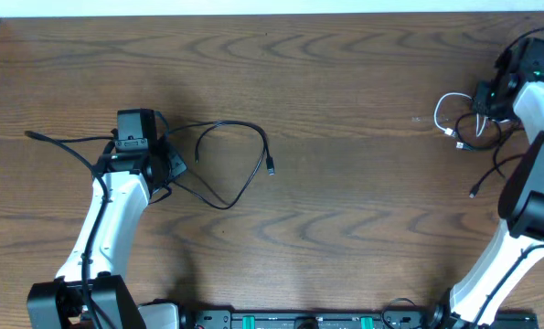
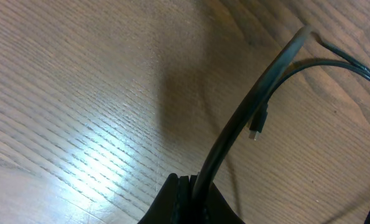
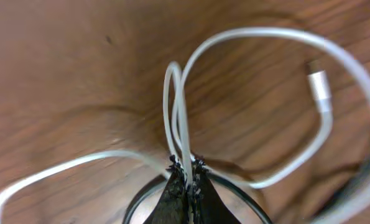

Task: Untangle cables
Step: 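Carry the white cable to the far right pile and release it, then move the right gripper back to the black cable near the left gripper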

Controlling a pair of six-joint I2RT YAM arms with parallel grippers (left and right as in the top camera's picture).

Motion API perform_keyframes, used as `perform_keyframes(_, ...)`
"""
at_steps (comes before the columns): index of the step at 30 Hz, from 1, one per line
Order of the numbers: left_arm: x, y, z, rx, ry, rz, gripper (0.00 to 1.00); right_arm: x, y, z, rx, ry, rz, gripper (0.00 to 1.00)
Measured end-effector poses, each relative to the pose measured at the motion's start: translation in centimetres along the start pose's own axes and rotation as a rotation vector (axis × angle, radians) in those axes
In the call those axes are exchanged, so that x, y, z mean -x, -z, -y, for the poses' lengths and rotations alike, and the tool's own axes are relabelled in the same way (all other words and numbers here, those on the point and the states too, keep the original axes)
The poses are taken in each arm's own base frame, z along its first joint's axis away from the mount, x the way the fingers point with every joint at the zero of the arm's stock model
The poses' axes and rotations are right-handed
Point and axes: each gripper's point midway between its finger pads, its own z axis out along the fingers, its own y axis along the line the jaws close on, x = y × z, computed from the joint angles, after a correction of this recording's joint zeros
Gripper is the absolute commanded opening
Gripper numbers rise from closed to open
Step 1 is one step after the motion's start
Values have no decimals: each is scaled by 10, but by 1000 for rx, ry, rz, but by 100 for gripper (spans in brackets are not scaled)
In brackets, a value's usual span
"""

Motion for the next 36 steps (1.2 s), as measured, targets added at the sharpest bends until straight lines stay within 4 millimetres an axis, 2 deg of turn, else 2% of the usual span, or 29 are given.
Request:
perform_keyframes(1, 0, 0, 0, 0, 0, 0, 9, -3, -6, 0, -2, 0, -8, 6)
perform_keyframes(2, 0, 0, 0, 0, 0, 0, 9, -5, -11, 0, -2, 0, -15, 29)
perform_keyframes(4, 0, 0, 0, 0, 0, 0, 14, -6, -16, 2, -4, -2, -17, 58)
perform_keyframes(11, 0, 0, 0, -1, 0, 2, 15, -2, -10, 4, -5, -2, -8, 78)
perform_keyframes(14, 1, 0, 0, -1, 0, 2, 15, 9, 8, 4, -4, -4, 29, 83)
perform_keyframes(15, 0, 0, 0, -1, 0, 1, 15, 16, 20, 4, -3, -4, 57, 83)
perform_keyframes(16, 0, -1, 0, 0, 0, 0, 15, 21, 29, 4, -3, -4, 76, 82)
perform_keyframes(18, 0, -2, 0, 2, 0, -4, 15, 35, 54, 3, 6, -3, 126, 69)
perform_keyframes(20, -1, -4, 0, 5, 0, -9, 15, 45, 78, -4, 47, 6, 164, 36)
perform_keyframes(21, -1, -4, -1, 6, 0, -11, 15, 47, 87, -9, 77, 5, 176, 22)
perform_keyframes(22, -1, -5, -1, 7, 0, -12, 15, 48, 94, -15, 110, 6, 180, 14)
perform_keyframes(23, -1, -6, 0, 7, 0, -12, 15, 47, 98, -23, 157, 13, 175, 9)
perform_keyframes(27, -1, -8, 0, 7, 0, -12, 15, 35, 98, -47, 304, 20, 130, 4)
perform_keyframes(29, -1, -8, 0, 7, 0, -12, 15, 31, 94, -51, 325, 19, 113, 2)
perform_keyframes(31, -1, -8, 0, 7, 0, -12, 15, 27, 86, -47, 299, 14, 94, 1)
perform_keyframes(36, -1, -8, 0, 7, 0, -12, 15, 14, 64, -17, 137, -3, 40, 2)
